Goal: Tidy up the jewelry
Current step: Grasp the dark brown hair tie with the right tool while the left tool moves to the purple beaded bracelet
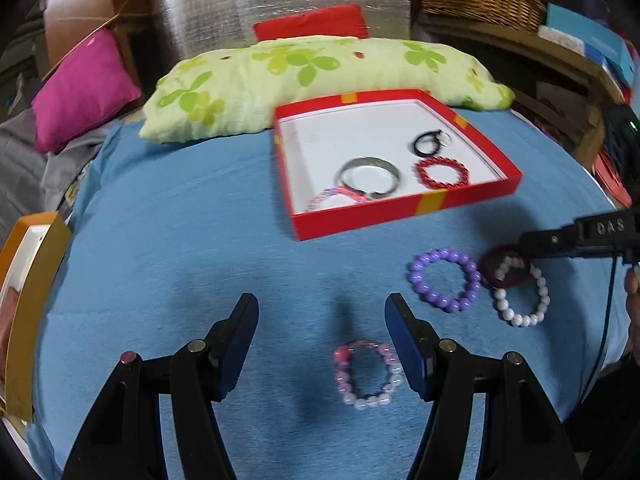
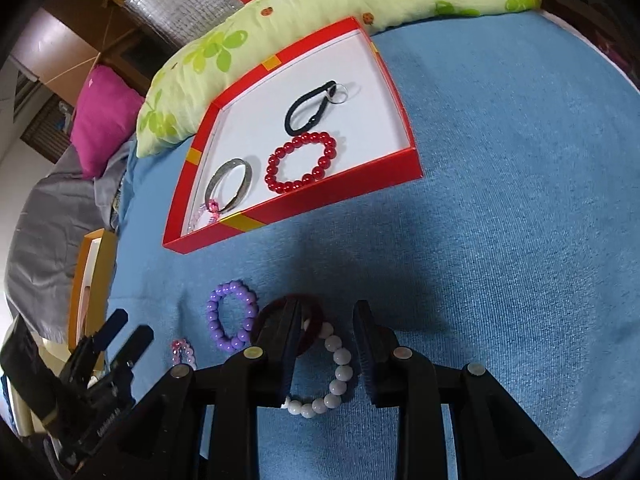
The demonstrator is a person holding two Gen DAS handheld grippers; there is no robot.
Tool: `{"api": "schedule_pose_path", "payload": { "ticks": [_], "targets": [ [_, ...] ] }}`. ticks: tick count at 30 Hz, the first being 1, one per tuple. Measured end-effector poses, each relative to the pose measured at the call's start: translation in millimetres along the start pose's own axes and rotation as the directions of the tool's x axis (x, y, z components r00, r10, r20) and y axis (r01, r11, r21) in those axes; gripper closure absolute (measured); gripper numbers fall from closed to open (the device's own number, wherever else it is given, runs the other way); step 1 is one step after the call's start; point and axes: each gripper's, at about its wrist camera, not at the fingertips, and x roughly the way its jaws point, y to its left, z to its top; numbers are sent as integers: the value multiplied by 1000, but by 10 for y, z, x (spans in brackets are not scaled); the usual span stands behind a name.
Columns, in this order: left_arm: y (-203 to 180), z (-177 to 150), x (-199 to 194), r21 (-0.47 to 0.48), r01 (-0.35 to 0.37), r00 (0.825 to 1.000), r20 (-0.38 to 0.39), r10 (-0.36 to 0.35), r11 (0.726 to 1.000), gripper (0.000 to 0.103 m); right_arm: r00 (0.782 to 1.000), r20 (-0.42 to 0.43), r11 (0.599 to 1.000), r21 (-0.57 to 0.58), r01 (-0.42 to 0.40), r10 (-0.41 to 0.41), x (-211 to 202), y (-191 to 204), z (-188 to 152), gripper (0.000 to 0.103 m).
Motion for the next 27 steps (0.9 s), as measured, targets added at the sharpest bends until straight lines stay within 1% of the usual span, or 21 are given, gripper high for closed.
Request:
{"api": "schedule_pose_path", "payload": {
  "ticks": [3, 9, 13, 14, 15, 18, 21, 25, 27],
  "targets": [
    [-51, 28, 37, 10, 6, 1000, -5, -6, 1000, 36, 1000, -13, 1000, 18, -7, 7, 45, -23, 13, 74],
    [-145, 63, 110, 29, 30, 999, -21, -29, 999, 36, 1000, -16, 1000, 14, -5, 5, 99, 13, 45, 74],
    [-231, 69, 119, 55, 49, 999, -24, -47, 997, 36, 999, -19, 999, -33, 32, -32, 135, 97, 43, 75],
    [-257, 69, 120, 65, 54, 998, -24, -52, 996, 36, 998, -17, 997, -56, 51, -52, 139, 127, 34, 79],
    [-273, 69, 121, 71, 57, 998, -25, -55, 996, 36, 998, -16, 996, -69, 61, -62, 140, 138, 26, 88],
    [-312, 73, 144, 81, 70, 997, -34, -67, 994, 36, 997, -21, 992, -110, 67, -70, 147, 173, 5, 96],
    [-354, 86, 171, 83, 92, 995, -43, -88, 992, 36, 996, -1, 987, -134, 89, -90, 128, 207, -2, 97],
    [-433, 96, 211, 89, 134, 990, -60, -129, 987, 36, 996, 46, 992, -90, 86, -82, 38, 150, 64, 97],
    [-487, 96, 252, 100, 152, 987, -76, -145, 983, 36, 994, 69, 993, -63, 95, -91, 4, 116, 101, 97]
  ]
}}
